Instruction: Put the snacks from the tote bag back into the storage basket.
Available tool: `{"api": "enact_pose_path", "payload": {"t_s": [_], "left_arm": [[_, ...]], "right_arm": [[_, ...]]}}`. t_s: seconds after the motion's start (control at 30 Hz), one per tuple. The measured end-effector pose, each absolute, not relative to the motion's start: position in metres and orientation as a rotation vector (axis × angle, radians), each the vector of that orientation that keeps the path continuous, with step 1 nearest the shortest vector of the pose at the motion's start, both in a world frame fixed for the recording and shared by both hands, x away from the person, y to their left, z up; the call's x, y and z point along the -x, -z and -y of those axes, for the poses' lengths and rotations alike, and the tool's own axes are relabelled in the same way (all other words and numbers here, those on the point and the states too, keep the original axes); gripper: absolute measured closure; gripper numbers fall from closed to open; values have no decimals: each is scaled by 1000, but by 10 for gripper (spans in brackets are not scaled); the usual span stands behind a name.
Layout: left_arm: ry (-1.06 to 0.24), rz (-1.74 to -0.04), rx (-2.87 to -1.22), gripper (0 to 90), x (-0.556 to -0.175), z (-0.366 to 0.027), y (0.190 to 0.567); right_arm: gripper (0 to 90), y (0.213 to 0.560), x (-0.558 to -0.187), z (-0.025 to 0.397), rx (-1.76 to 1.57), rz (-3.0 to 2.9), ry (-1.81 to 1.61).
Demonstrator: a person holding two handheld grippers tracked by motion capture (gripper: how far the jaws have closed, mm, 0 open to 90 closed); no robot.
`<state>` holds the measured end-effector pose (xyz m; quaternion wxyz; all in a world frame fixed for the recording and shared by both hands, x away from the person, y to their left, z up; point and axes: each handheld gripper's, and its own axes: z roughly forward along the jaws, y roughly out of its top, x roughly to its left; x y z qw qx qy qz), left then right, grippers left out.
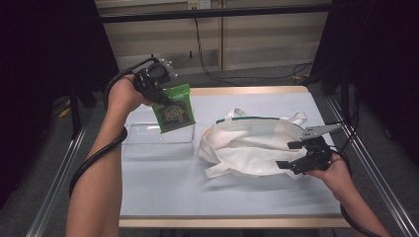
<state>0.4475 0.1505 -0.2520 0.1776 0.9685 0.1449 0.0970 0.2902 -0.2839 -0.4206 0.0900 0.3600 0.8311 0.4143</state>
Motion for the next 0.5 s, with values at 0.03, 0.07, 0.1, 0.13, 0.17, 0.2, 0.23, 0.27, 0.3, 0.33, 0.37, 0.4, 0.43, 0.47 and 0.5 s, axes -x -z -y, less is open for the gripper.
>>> {"api": "enact_pose_path", "payload": {"t_s": [0.03, 0.07, 0.1, 0.13, 0.17, 0.2, 0.23, 0.27, 0.3, 0.33, 0.37, 0.4, 0.43, 0.47, 0.5], "left_arm": [[-273, -406, -2753, 792, -448, -151, 251], [-280, -401, -2752, 792, -448, -151, 252], [-283, -415, -2742, 793, -448, -151, 252], [-283, -397, -2753, 793, -449, -152, 251], [-280, -394, -2755, 793, -449, -153, 252], [-286, -388, -2758, 793, -448, -153, 252], [-287, -381, -2765, 792, -448, -154, 252], [-297, -395, -2753, 792, -447, -154, 254], [-288, -385, -2767, 792, -448, -154, 253], [-288, -388, -2764, 792, -447, -155, 254], [-293, -390, -2763, 792, -447, -156, 255], [-290, -391, -2762, 792, -447, -156, 255], [-285, -392, -2762, 792, -447, -156, 257], [-282, -407, -2751, 792, -446, -156, 258], [-289, -406, -2751, 791, -447, -157, 259]], "right_arm": [[93, 421, -290, 284, -1070, -2473, -1231], [93, 421, -290, 284, -1068, -2473, -1230], [93, 421, -290, 284, -1069, -2472, -1231], [93, 421, -290, 284, -1070, -2472, -1231], [93, 421, -290, 284, -1071, -2472, -1231], [93, 420, -290, 284, -1067, -2474, -1231], [93, 420, -290, 284, -1066, -2475, -1231], [93, 420, -290, 284, -1068, -2473, -1232], [93, 420, -289, 283, -1070, -2471, -1230], [93, 420, -289, 283, -1068, -2471, -1231], [93, 419, -289, 283, -1068, -2471, -1231], [93, 419, -289, 283, -1068, -2472, -1235], [93, 419, -289, 283, -1065, -2470, -1238], [93, 419, -289, 284, -1066, -2470, -1245], [93, 419, -289, 284, -1066, -2468, -1240]]}}
